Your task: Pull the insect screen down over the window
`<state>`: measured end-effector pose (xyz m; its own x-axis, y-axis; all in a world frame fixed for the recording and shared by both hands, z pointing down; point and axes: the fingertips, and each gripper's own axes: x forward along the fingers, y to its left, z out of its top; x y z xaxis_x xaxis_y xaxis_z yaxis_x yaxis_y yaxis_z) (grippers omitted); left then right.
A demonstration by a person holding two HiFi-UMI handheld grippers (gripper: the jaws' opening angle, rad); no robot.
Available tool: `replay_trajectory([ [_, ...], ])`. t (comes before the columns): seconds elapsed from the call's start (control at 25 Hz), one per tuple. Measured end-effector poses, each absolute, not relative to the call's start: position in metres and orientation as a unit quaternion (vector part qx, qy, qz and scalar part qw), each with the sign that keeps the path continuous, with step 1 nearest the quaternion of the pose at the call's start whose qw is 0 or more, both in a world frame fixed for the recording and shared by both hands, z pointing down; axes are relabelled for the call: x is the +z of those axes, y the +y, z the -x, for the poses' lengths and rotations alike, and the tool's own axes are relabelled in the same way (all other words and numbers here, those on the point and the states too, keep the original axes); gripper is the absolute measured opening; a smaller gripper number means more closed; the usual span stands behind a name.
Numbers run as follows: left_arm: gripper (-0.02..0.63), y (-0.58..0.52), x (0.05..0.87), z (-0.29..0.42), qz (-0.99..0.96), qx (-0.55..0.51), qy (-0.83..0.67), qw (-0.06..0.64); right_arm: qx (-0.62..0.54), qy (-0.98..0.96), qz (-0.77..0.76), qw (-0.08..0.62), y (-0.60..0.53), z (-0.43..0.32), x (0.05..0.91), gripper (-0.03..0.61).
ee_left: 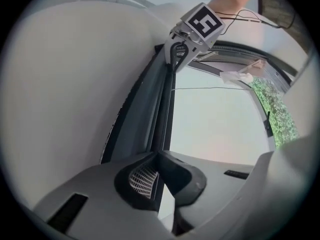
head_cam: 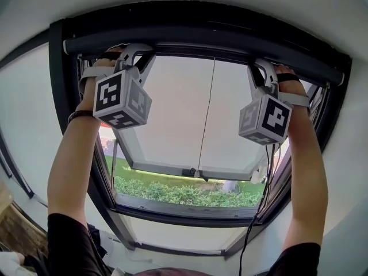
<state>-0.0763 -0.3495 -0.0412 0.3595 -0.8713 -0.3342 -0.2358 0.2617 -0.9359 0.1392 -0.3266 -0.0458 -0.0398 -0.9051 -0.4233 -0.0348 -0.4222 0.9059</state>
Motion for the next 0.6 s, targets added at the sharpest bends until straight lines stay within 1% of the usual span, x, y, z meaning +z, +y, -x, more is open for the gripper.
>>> replay_trajectory([
  [0.16, 0.008, -0.349, -0.038, 0.075, 0.545, -0.289, 0.493, 0.613, -0.601, -0.400, -0.589, 0.364, -0.327, -0.139, -0.045, 0.040],
  [0.2, 0.039, -0.349, -0.034, 0.074, 0.549, -0.300, 0.488, 0.609, -0.601, -0.402, -0.587, 0.365, -0.327, -0.139, -0.045, 0.040],
  [0.24, 0.095, -0.352, -0.031, 0.074, 0.547, -0.311, 0.484, 0.608, -0.601, -0.403, -0.586, 0.365, -0.328, -0.139, -0.046, 0.040],
  [0.28, 0.112, -0.354, -0.031, 0.075, 0.540, -0.317, 0.485, 0.611, -0.601, -0.404, -0.585, 0.365, -0.327, -0.139, -0.046, 0.040],
  [0.32, 0.086, -0.355, -0.033, 0.075, 0.530, -0.314, 0.488, 0.618, -0.601, -0.405, -0.585, 0.363, -0.327, -0.139, -0.047, 0.040],
  [0.36, 0.036, -0.356, -0.036, 0.075, 0.526, -0.306, 0.493, 0.622, -0.602, -0.405, -0.586, 0.360, -0.326, -0.138, -0.048, 0.038],
  [0.4, 0.023, -0.355, -0.037, 0.074, 0.532, -0.298, 0.495, 0.619, -0.602, -0.405, -0.586, 0.360, -0.326, -0.138, -0.048, 0.038],
  [0.6, 0.025, -0.355, -0.037, 0.072, 0.529, -0.312, 0.500, 0.610, -0.597, -0.404, -0.587, 0.369, -0.327, -0.139, -0.046, 0.038],
])
